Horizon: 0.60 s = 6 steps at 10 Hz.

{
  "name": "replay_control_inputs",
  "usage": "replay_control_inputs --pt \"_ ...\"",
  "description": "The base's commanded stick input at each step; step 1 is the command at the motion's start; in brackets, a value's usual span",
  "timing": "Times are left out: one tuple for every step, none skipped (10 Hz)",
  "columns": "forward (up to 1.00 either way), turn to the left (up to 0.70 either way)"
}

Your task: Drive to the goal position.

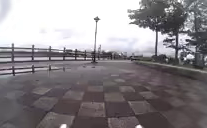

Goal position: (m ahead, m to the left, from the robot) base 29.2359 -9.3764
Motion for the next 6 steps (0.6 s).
replay_control_inputs --pt "0.85 0.01" --pt "0.85 0.01" --pt "0.85 0.01" --pt "0.85 0.01" --pt "0.85 0.01" --pt "0.85 0.01"
